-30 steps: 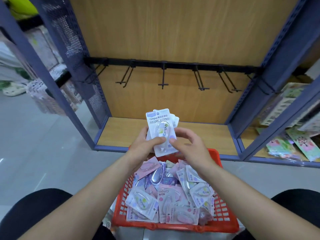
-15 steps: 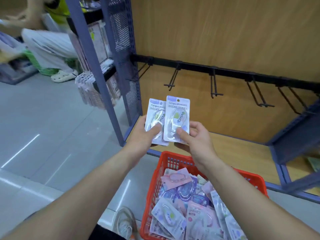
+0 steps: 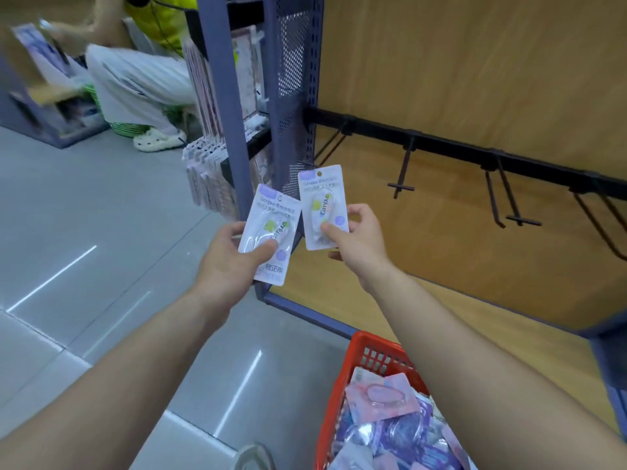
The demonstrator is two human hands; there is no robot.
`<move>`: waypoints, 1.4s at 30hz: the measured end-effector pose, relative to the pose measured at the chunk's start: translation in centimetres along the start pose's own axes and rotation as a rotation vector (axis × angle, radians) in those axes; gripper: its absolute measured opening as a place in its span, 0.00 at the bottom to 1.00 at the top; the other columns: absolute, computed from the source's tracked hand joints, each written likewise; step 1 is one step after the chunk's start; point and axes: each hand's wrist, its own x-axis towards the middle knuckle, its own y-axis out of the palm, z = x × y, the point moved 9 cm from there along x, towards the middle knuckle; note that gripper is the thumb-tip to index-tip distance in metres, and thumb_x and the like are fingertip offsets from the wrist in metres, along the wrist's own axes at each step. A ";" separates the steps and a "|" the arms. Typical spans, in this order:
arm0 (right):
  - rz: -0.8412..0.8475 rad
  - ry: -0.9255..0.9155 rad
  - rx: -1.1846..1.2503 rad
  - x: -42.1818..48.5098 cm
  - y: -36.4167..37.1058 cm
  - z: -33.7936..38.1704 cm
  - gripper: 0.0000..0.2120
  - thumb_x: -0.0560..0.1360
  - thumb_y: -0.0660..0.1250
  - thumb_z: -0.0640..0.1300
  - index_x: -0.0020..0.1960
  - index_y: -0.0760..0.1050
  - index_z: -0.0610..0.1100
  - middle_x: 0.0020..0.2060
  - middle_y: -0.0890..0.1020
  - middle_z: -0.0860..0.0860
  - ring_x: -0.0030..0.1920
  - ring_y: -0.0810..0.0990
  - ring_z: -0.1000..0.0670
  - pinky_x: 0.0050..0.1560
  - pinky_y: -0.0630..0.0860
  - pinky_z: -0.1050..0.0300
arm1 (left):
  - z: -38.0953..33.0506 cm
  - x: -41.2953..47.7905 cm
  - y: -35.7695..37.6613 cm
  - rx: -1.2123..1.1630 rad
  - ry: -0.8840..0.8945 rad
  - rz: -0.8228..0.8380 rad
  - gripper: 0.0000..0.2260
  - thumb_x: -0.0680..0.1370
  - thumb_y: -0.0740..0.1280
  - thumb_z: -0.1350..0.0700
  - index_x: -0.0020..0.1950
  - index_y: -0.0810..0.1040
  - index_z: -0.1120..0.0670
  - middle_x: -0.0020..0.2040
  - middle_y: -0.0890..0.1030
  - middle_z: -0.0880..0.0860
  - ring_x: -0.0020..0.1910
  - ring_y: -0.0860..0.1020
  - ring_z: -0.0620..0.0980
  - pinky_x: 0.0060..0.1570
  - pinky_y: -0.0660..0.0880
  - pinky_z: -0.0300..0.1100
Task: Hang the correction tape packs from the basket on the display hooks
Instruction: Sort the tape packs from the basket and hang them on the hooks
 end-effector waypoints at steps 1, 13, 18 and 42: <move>-0.008 -0.001 0.006 0.7 0.4 0.0 0.12 0.78 0.71 0.40 0.52 0.69 0.51 0.49 0.85 0.51 0.49 0.86 0.46 0.45 0.84 0.45 | 0.1 0.3 -0.2 -0.004 0.004 -0.011 0.20 0.77 0.75 0.55 0.68 0.74 0.52 0.55 0.84 0.50 0.48 0.86 0.52 0.53 0.83 0.54; -0.114 0.012 0.072 2.6 2.0 -1.8 0.12 0.79 0.71 0.42 0.53 0.69 0.51 0.52 0.83 0.51 0.48 0.85 0.50 0.36 0.83 0.57 | 0.6 1.0 -0.4 -0.079 -0.016 -0.030 0.16 0.77 0.75 0.56 0.62 0.76 0.51 0.54 0.83 0.48 0.49 0.85 0.48 0.49 0.82 0.46; -0.132 -0.021 0.075 2.8 1.7 -2.0 0.12 0.78 0.72 0.42 0.54 0.69 0.50 0.51 0.85 0.50 0.47 0.86 0.50 0.35 0.83 0.56 | 0.5 1.1 -0.6 -0.058 0.008 -0.020 0.15 0.77 0.75 0.56 0.62 0.76 0.51 0.53 0.83 0.46 0.44 0.85 0.42 0.41 0.81 0.37; 0.052 0.051 0.228 0.5 2.1 0.0 0.16 0.77 0.73 0.40 0.62 0.74 0.44 0.49 0.87 0.45 0.45 0.88 0.48 0.40 0.84 0.51 | 0.3 1.8 -1.2 0.000 0.041 -0.133 0.12 0.80 0.70 0.56 0.63 0.76 0.50 0.51 0.82 0.42 0.51 0.83 0.48 0.50 0.80 0.45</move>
